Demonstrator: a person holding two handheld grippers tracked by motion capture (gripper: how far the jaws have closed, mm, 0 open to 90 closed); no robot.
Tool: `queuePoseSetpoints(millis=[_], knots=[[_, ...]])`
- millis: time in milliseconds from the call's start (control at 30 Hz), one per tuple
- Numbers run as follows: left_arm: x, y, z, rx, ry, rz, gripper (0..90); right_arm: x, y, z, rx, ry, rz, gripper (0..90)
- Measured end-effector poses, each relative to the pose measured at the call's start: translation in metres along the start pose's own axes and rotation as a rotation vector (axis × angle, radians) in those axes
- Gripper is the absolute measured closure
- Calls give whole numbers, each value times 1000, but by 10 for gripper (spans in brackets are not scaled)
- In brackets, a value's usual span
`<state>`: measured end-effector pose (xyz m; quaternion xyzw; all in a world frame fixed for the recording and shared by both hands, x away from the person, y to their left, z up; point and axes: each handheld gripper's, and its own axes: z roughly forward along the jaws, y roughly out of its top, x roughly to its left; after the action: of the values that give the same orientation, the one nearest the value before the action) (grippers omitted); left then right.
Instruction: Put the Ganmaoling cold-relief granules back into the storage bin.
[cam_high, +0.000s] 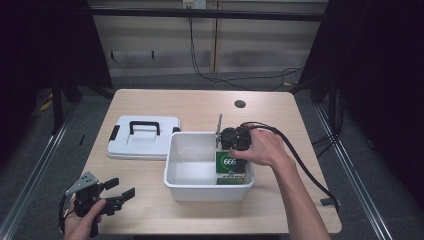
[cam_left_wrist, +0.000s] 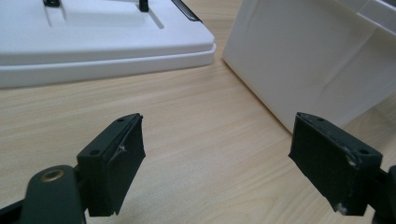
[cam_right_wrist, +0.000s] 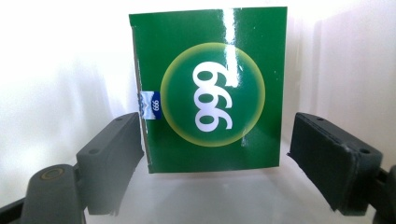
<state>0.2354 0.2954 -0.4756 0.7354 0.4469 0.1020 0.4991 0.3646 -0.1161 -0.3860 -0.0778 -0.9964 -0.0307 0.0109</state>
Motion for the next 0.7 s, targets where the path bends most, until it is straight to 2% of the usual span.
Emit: queuePoseSetpoints(millis=[300,367,400,467,567,700], knots=[[0,0,-1,-2,-1,1,173,1,-4,-7,-36,3,13,168],[0,0,-1,-7,-1,4,173,0,-6,-9,-66,7,13,169],[-1,0,-1,0,-3,8,173,1,-8,-11,-101,3,23,175],[-1,0,0,1,-4,7,173,0,-10,-12,-113,2,23,177],[-1,0,0,-2,-2,7,173,2,-18,-16,-165,8,56,176],[-1,0,0,1,1,6,173,4,-24,-18,-187,10,74,177]])
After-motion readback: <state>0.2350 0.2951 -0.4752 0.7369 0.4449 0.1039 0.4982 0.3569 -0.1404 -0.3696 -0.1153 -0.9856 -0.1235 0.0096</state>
